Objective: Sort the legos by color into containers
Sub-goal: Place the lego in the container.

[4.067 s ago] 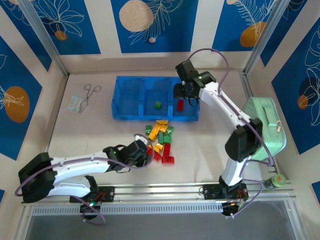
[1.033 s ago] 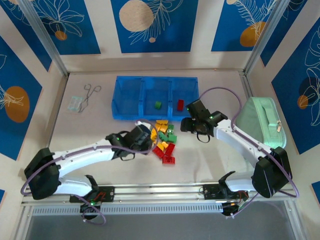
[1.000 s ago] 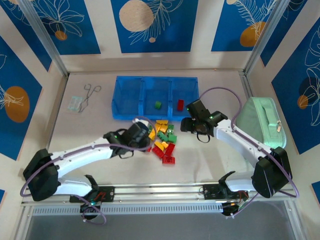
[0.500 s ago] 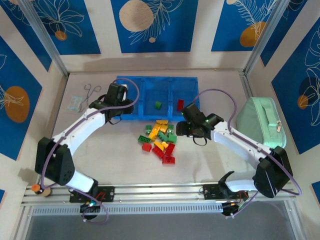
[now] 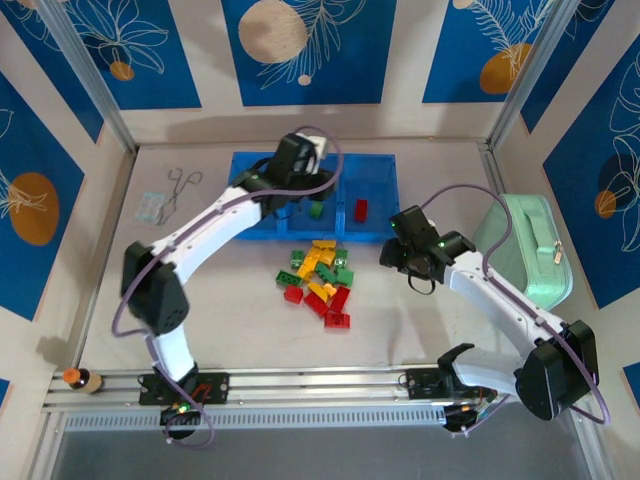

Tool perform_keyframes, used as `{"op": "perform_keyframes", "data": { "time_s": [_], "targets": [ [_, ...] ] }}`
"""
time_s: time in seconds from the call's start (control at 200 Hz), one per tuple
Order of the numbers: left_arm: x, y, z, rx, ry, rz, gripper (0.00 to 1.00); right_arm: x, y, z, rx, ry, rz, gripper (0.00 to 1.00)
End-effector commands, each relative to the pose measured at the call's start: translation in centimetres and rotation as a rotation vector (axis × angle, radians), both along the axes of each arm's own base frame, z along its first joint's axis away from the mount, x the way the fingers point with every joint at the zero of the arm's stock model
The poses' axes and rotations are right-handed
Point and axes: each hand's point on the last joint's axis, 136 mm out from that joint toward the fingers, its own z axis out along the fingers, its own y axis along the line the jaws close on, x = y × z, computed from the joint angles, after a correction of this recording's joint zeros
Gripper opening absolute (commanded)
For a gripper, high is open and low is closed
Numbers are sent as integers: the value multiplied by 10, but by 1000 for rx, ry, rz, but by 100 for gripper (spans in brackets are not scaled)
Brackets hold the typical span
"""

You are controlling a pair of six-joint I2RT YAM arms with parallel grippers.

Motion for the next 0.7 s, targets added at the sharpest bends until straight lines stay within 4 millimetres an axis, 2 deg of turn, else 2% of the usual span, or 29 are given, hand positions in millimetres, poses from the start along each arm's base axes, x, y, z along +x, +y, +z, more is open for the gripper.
{"op": "perform_keyframes", "data": {
  "time_s": [0.0, 0.125, 0.36, 0.41, 0.445, 0.47, 0.495, 0.56, 0.575, 0.61, 0.695],
  "targets": [
    [0, -36, -31, 52, 81, -98, 35, -9, 8, -5, 45, 42, 24, 64],
    [9, -70, -54, 81, 111, -146, 35, -10, 12, -1, 70, 28, 43, 65],
    [17, -93, -88, 110, 154, -168, 38, -13, 19, -2, 96, 23, 87, 66],
    [16, -94, -92, 115, 161, -171, 43, -13, 19, -3, 92, 24, 90, 67],
    [16, -92, -92, 121, 163, -172, 51, -13, 20, -3, 92, 25, 95, 67],
    [16, -91, -90, 122, 160, -172, 55, -13, 20, -3, 90, 26, 98, 67],
    [15, -90, -88, 124, 157, -171, 63, -13, 21, -3, 90, 24, 104, 67],
    [14, -87, -72, 121, 132, -172, 77, -12, 25, -2, 90, 22, 120, 68],
    [14, -86, -67, 117, 126, -172, 83, -11, 26, -2, 89, 21, 125, 68],
    [12, -85, -56, 109, 110, -174, 86, -11, 28, -1, 88, 17, 136, 68],
    [4, -78, -26, 80, 77, -181, 87, -8, 40, 4, 75, -10, 188, 68]
  ]
}}
